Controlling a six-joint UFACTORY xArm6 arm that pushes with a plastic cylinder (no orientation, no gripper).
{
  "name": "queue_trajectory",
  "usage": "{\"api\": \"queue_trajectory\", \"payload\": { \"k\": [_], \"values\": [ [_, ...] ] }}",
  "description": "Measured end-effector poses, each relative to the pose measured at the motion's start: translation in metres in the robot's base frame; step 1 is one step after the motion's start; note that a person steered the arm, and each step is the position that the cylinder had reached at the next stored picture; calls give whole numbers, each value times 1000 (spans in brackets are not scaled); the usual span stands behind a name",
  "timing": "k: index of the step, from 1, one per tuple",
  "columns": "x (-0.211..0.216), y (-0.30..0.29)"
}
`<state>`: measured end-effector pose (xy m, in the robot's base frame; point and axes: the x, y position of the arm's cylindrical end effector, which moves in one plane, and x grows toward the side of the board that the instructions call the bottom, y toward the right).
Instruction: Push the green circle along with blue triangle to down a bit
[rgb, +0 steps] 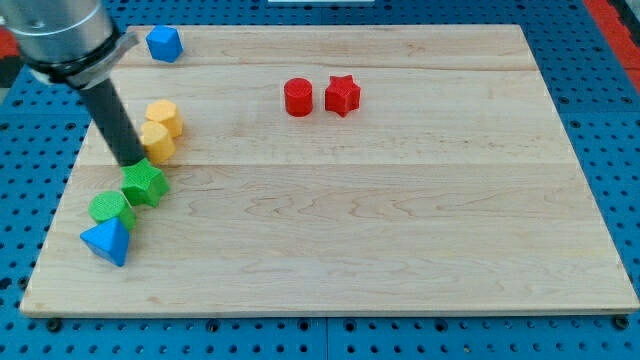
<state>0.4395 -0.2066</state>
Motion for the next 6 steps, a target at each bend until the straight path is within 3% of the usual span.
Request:
{"api": "queue_trajectory", "payload": {
  "k": [1,3,4,6],
  "values": [
    [-41,0],
    [-48,-6],
    [-21,-17],
    [106,-27]
  ]
}}
